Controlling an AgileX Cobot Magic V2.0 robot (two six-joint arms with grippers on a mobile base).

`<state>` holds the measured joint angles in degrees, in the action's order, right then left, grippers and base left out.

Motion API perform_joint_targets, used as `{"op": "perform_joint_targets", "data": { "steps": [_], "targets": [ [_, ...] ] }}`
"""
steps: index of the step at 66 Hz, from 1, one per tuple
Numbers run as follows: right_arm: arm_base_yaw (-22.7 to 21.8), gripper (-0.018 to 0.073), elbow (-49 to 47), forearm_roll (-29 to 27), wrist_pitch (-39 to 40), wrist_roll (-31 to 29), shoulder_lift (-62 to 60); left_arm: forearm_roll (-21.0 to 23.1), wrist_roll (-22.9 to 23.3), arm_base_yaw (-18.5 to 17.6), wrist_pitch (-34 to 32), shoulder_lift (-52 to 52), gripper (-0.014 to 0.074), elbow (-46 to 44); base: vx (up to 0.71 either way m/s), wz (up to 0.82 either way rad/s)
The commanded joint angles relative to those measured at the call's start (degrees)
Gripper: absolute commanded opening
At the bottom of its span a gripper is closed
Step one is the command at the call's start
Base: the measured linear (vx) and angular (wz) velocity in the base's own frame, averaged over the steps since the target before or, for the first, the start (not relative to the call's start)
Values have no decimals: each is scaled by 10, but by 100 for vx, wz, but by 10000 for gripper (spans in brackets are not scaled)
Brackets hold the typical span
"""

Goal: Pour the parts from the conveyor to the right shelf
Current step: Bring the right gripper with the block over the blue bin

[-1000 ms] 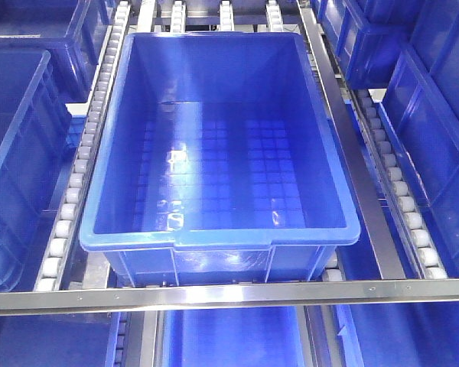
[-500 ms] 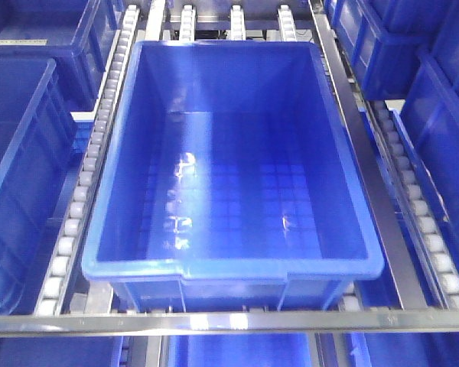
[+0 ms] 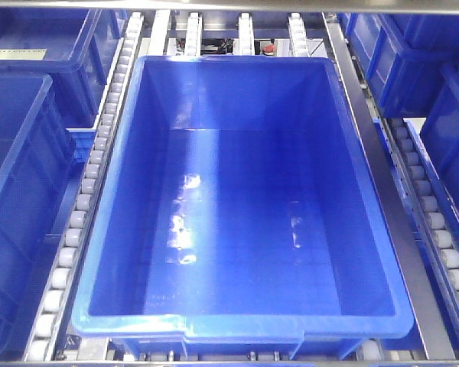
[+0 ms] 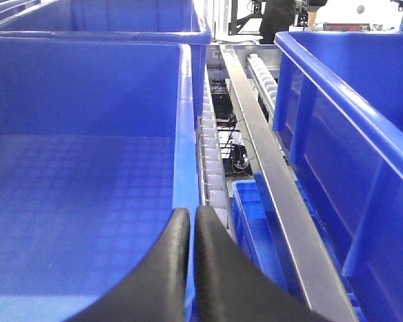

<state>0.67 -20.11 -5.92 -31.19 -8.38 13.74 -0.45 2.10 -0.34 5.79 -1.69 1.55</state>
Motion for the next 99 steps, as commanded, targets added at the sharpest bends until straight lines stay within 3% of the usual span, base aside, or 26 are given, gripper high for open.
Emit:
{"op": "perform_joint_targets", "data": {
  "steps": [1,56,73,78,90,99],
  "targets": [
    [-3,-5,-17,1,44,-3,9,5,5,2,-45,-10,-6,-11,6,1],
    [-3,-5,-17,-1,44,-2,9,5,5,2,-45,-10,-6,-11,1,0],
    [-3,-5,-17,-47,53,-6,9,5,5,2,-45,-10,-6,-11,0,0],
    [-3,-5,-23,-57,56,-19,14,5,5,2,-45,-10,-6,-11,0,0],
    [1,-5,-88,-110,8,-127,93,5,5,2,-45,-10,-6,-11,0,0],
    [20,-5,-155,-156,-19,-138,183,5,5,2,-45,-10,-6,-11,0,0]
  ]
}}
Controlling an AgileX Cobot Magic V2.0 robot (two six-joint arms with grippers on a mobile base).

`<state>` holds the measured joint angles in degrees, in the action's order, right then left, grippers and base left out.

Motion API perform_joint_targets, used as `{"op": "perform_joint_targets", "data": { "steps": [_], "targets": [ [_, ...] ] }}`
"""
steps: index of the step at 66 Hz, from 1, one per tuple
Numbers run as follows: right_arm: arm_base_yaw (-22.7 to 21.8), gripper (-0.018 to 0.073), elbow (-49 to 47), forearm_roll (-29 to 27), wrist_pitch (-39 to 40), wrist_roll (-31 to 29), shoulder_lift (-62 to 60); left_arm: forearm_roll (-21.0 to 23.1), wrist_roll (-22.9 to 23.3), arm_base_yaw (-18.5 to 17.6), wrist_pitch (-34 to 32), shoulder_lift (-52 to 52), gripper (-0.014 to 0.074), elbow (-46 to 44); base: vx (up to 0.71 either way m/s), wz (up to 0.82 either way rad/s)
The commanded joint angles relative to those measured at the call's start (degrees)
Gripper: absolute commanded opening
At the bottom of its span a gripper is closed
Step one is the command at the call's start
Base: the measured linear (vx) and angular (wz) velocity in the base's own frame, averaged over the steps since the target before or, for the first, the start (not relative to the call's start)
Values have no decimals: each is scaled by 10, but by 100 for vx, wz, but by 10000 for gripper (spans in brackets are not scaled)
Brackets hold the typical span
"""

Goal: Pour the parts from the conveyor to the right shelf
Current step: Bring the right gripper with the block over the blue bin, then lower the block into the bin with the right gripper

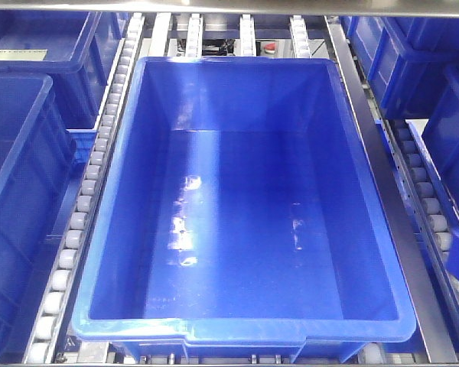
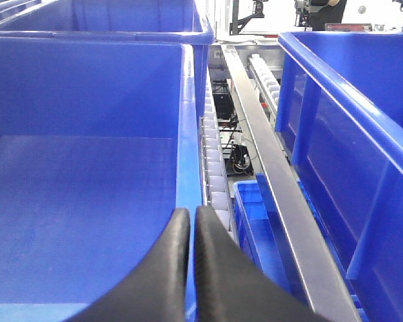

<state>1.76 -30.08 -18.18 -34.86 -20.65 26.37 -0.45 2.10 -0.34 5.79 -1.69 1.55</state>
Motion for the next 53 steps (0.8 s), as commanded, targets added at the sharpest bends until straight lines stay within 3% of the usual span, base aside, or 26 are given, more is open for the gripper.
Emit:
{"op": "perform_joint_targets", "data": {
  "steps": [1,13,26,53],
  "targets": [
    [9,-5,-62,-35,12,-15,67,5,5,2,-45,-10,-6,-11,0,0],
    [9,-3,-154,-40,-67,-38,206,5,5,2,-45,-10,-6,-11,0,0],
    [9,-2,-220,-53,-78,-35,292,5,5,2,-45,-10,-6,-11,0,0],
    [9,-2,-232,-108,-82,-49,323,5,5,2,-45,-10,-6,-11,0,0]
  ]
}}
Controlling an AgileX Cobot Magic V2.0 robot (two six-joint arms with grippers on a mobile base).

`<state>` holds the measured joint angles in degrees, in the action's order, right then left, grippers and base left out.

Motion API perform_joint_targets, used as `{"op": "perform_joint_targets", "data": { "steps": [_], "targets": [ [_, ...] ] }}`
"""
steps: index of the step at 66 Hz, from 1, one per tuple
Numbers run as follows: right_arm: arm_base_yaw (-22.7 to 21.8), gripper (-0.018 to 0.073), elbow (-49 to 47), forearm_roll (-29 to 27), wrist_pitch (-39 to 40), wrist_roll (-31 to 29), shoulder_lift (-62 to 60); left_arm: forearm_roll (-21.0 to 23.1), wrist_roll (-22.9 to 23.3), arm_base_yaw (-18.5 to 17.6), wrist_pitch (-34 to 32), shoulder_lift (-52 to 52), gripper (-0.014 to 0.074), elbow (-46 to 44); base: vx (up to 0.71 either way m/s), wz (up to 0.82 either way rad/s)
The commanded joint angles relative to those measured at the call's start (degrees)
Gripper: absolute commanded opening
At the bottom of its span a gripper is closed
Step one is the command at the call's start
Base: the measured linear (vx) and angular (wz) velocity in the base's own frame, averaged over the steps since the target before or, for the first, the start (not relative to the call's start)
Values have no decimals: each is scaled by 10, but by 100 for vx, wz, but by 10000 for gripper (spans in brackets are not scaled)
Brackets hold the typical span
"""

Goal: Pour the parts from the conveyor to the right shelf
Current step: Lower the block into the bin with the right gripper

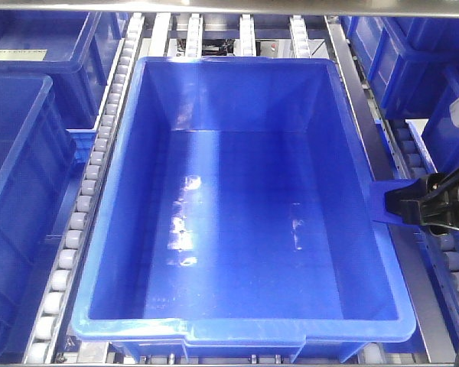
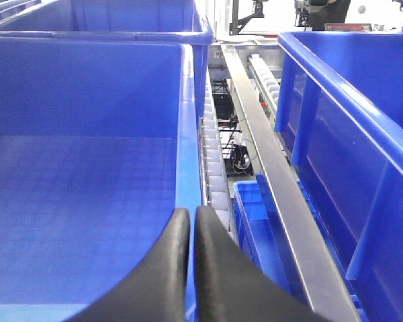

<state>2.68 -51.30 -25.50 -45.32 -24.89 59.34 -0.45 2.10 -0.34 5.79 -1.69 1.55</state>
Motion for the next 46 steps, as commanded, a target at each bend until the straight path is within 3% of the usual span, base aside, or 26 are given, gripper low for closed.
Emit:
{"op": "perform_joint_targets", "data": {
  "steps": [1,7,12,22,26,46],
  "targets": [
    [-1,-2,-20,-42,22,-8,-7,5,5,2,-45,-10,-6,-11,0,0],
    [-2,-2,-20,-34,31,-8,-7,5,5,2,-45,-10,-6,-11,0,0],
    [24,-2,-20,-2,41,33,9,5,5,2,-45,-10,-6,-11,0,0],
    [116,-2,-48,146,49,179,57,5,5,2,-45,-10,-6,-11,0,0],
    [146,-2,-71,174,46,206,81,5,5,2,-45,-10,-6,-11,0,0],
    [239,-2,-214,190,-46,225,254,5,5,2,-45,-10,-6,-11,0,0]
  ]
}}
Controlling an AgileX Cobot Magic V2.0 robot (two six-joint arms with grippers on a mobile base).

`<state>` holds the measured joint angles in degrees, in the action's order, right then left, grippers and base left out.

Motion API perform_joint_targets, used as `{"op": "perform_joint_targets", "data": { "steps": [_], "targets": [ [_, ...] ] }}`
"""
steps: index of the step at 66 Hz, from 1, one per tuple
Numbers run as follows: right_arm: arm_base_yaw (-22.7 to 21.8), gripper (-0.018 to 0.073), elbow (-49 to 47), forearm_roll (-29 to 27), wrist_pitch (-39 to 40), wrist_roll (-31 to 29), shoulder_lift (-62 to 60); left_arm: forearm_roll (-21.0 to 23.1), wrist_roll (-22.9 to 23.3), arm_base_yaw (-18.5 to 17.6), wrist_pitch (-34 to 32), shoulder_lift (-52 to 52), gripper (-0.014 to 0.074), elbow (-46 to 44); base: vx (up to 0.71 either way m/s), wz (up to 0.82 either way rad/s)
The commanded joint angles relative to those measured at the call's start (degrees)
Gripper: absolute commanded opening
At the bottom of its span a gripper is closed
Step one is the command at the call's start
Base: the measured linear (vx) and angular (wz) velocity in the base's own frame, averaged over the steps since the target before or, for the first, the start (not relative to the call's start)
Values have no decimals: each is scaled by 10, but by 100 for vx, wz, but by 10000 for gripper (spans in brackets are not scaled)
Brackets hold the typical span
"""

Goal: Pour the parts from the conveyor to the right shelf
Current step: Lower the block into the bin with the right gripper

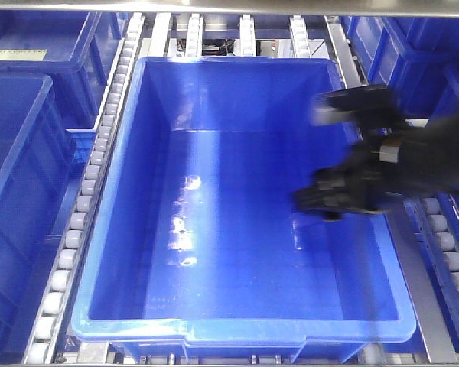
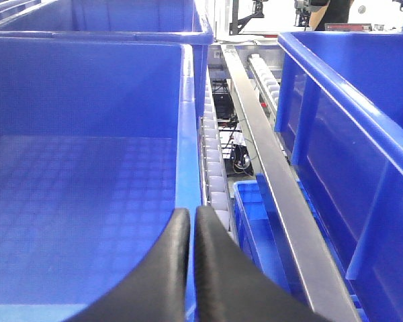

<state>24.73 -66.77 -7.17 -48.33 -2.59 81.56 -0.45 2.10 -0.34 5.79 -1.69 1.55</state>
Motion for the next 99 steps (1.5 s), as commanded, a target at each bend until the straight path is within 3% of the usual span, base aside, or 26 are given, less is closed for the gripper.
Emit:
{"op": "perform_joint_targets", "data": {
  "steps": [1,16,27,67,79,88,99],
  "targets": [
    [21,-2,-67,9,-22,2,40,5,5,2,-45,-10,-6,-11,0,0],
    [65,-2,-193,32,-80,2,167,5,5,2,-45,-10,-6,-11,0,0],
    [72,-2,-245,36,-101,2,233,5,5,2,-45,-10,-6,-11,0,0],
    [71,32,-261,47,-105,-16,329,5,5,2,-45,-10,-6,-11,0,0],
    [71,205,-261,44,-99,-21,330,5,5,2,-45,-10,-6,-11,0,0],
    [71,442,-261,38,-99,-33,330,5,5,2,-45,-10,-6,-11,0,0],
    [71,631,-261,38,-95,-33,329,5,5,2,-45,-10,-6,-11,0,0]
  ]
}}
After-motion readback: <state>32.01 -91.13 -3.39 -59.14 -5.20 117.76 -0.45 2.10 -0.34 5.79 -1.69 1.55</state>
